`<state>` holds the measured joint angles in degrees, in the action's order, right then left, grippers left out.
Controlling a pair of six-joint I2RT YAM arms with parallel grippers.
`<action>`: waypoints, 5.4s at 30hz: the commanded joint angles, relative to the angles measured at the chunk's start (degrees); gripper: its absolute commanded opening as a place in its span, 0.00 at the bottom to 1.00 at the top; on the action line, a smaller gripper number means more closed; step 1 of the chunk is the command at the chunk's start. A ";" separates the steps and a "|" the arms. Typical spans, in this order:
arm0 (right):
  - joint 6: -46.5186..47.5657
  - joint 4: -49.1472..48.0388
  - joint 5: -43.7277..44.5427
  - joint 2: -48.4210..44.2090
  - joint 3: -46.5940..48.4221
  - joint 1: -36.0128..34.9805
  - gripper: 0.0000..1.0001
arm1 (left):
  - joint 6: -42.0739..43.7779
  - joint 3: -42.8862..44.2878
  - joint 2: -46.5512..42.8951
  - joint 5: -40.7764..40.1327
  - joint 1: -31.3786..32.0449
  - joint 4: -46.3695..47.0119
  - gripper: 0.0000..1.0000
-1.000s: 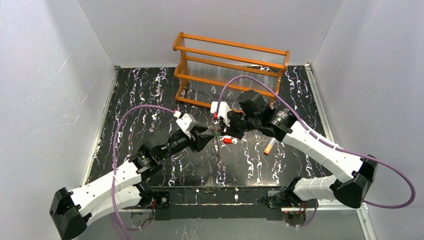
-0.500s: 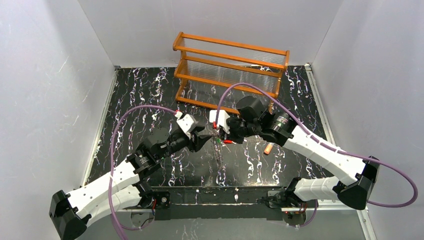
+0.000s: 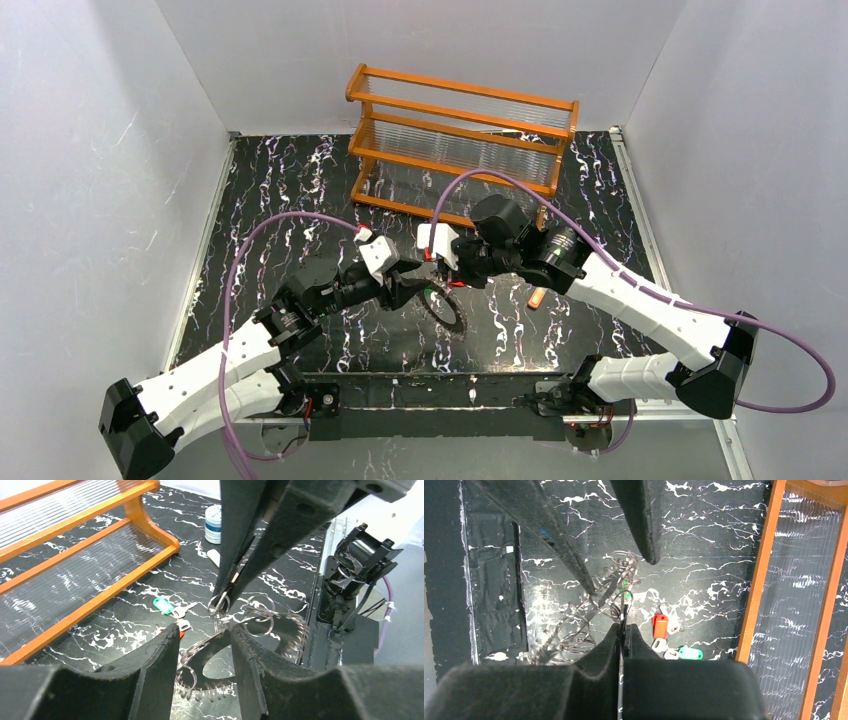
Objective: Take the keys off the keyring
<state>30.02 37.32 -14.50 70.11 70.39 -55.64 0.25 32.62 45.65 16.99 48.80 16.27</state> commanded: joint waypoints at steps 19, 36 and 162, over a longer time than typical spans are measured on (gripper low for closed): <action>-0.54 -4.02 0.46 -3.72 -1.13 -0.27 0.01 | -0.72 -0.05 1.81 5.02 -0.25 3.29 0.09; -1.10 -3.79 -0.45 -3.84 -1.13 -0.31 0.01 | -0.81 1.73 5.76 11.66 -0.28 4.85 0.08; -10.45 -0.95 1.28 -1.68 0.63 1.66 0.01 | 1.25 2.34 2.47 -1.06 -0.28 -2.56 0.26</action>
<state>17.34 38.06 -10.90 70.11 70.30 -54.02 2.63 34.37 47.40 13.98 48.53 13.50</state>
